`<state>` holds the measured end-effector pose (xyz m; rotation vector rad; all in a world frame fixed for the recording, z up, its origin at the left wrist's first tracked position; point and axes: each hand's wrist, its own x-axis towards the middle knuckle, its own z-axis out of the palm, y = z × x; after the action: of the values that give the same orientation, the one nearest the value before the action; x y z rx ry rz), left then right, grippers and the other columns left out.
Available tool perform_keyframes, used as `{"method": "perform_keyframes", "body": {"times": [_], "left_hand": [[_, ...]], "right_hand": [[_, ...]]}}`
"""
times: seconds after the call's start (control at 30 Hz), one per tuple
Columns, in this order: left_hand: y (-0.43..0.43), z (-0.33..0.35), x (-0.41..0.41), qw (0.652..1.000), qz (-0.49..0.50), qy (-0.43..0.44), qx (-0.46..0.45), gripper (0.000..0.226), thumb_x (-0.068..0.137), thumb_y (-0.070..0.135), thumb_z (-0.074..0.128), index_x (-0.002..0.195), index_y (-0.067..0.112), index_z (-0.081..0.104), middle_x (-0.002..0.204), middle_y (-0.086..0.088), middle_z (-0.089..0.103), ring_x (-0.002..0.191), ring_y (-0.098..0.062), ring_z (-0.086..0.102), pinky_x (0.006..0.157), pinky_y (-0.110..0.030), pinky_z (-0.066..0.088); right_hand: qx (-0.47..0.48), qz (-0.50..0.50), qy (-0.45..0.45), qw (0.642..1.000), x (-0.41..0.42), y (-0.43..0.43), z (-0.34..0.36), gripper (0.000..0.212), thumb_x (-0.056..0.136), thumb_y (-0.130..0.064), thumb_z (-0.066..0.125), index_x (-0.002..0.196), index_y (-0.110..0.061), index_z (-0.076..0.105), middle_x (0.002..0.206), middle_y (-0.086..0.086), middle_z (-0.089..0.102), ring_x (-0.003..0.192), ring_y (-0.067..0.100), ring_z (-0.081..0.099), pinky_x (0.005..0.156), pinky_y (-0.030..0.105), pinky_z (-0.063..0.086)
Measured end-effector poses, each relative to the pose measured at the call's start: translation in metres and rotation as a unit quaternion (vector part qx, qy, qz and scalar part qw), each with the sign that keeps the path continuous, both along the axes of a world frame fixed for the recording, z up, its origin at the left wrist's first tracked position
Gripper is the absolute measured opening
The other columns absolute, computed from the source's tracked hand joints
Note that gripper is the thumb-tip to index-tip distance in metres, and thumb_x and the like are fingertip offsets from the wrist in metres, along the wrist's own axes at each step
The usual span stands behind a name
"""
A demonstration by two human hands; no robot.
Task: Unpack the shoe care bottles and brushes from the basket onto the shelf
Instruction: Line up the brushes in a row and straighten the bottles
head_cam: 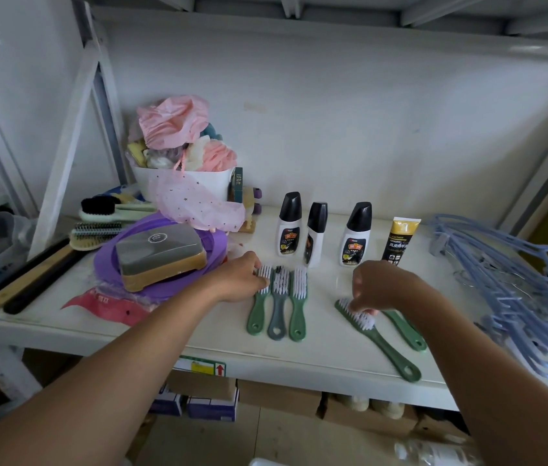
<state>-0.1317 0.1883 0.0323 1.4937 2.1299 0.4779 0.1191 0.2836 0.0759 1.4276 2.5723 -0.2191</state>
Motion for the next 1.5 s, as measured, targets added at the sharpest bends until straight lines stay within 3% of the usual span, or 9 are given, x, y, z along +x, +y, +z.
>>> {"method": "perform_keyframes", "body": {"times": [0.3, 0.43, 0.57, 0.73, 0.9, 1.1, 1.27, 1.37, 1.5], "left_hand": [[0.000, 0.000, 0.000, 1.000, 0.005, 0.006, -0.001, 0.049, 0.095, 0.043, 0.057, 0.137, 0.021, 0.046, 0.134, -0.004, 0.058, 0.119, -0.023, 0.055, 0.104, -0.041, 0.046], [-0.001, 0.003, 0.001, 1.000, 0.001, 0.006, -0.003, 0.050, 0.097, 0.042, 0.057, 0.139, 0.018, 0.045, 0.135, -0.006, 0.057, 0.120, -0.023, 0.055, 0.105, -0.040, 0.046], [-0.001, 0.003, 0.002, 1.000, 0.003, 0.010, -0.008, 0.053, 0.096, 0.044, 0.056, 0.141, 0.020, 0.043, 0.136, -0.005, 0.057, 0.121, -0.023, 0.054, 0.105, -0.040, 0.045], [-0.002, 0.003, 0.003, 1.000, 0.003, 0.009, -0.012, 0.053, 0.096, 0.044, 0.056, 0.141, 0.021, 0.043, 0.137, -0.004, 0.056, 0.121, -0.023, 0.053, 0.105, -0.040, 0.045], [-0.001, 0.002, 0.003, 1.000, 0.004, 0.008, -0.007, 0.049, 0.097, 0.043, 0.056, 0.138, 0.020, 0.044, 0.133, -0.004, 0.058, 0.119, -0.022, 0.055, 0.105, -0.039, 0.045], [0.001, 0.000, 0.002, 1.000, 0.006, 0.014, -0.004, 0.050, 0.096, 0.044, 0.057, 0.139, 0.020, 0.045, 0.136, -0.005, 0.057, 0.121, -0.023, 0.054, 0.105, -0.040, 0.045], [0.003, -0.002, 0.001, 1.000, 0.008, 0.013, -0.004, 0.049, 0.095, 0.044, 0.057, 0.137, 0.021, 0.045, 0.133, -0.004, 0.059, 0.119, -0.024, 0.056, 0.104, -0.041, 0.046], [0.003, -0.002, 0.000, 1.000, 0.008, 0.014, -0.002, 0.049, 0.094, 0.044, 0.057, 0.136, 0.021, 0.046, 0.132, -0.004, 0.060, 0.118, -0.023, 0.056, 0.105, -0.042, 0.046], [0.003, -0.002, 0.000, 1.000, 0.006, 0.012, -0.002, 0.049, 0.095, 0.044, 0.057, 0.137, 0.021, 0.045, 0.133, -0.003, 0.059, 0.120, -0.023, 0.055, 0.106, -0.042, 0.045]], "right_hand": [[0.015, -0.031, 0.159, 0.987, -0.012, 0.007, -0.023, 0.018, 0.088, -0.031, 0.070, 0.093, -0.016, 0.061, 0.084, 0.005, 0.073, 0.079, 0.022, 0.073, 0.075, 0.035, 0.059], [-0.029, -0.008, 0.144, 0.989, -0.005, 0.013, -0.015, 0.059, 0.073, -0.059, 0.077, 0.116, -0.025, 0.055, 0.099, -0.002, 0.065, 0.092, 0.017, 0.063, 0.086, 0.036, 0.052], [-0.102, 0.074, 0.063, 0.990, 0.004, 0.008, -0.014, 0.097, 0.074, -0.043, 0.084, 0.152, -0.035, 0.027, 0.134, 0.001, 0.058, 0.108, 0.015, 0.059, 0.106, 0.038, 0.044], [-0.127, 0.076, 0.098, 0.984, 0.007, 0.014, -0.022, 0.084, 0.083, -0.023, 0.079, 0.152, -0.030, 0.032, 0.137, 0.001, 0.058, 0.083, 0.014, 0.073, 0.084, 0.027, 0.058], [-0.096, 0.069, 0.135, 0.984, -0.001, 0.015, -0.030, 0.069, 0.086, -0.025, 0.075, 0.147, -0.024, 0.041, 0.130, 0.000, 0.061, 0.076, 0.007, 0.068, 0.068, 0.018, 0.054], [-0.077, 0.053, 0.168, 0.981, -0.012, 0.015, -0.036, 0.068, 0.086, -0.033, 0.075, 0.145, -0.022, 0.045, 0.127, 0.002, 0.063, 0.098, 0.014, 0.060, 0.075, 0.020, 0.046], [-0.073, 0.048, 0.189, 0.978, -0.017, 0.015, -0.039, 0.064, 0.086, -0.032, 0.076, 0.142, -0.019, 0.048, 0.125, 0.003, 0.065, 0.088, 0.012, 0.064, 0.063, 0.014, 0.045], [-0.073, 0.045, 0.198, 0.976, -0.020, 0.015, -0.040, 0.061, 0.085, -0.033, 0.077, 0.139, -0.018, 0.052, 0.122, 0.003, 0.067, 0.080, 0.011, 0.066, 0.079, 0.031, 0.057], [-0.059, 0.050, 0.197, 0.977, -0.022, 0.015, -0.041, 0.065, 0.083, -0.038, 0.077, 0.140, -0.019, 0.052, 0.122, 0.001, 0.068, 0.097, 0.016, 0.064, 0.089, 0.036, 0.055]]}}
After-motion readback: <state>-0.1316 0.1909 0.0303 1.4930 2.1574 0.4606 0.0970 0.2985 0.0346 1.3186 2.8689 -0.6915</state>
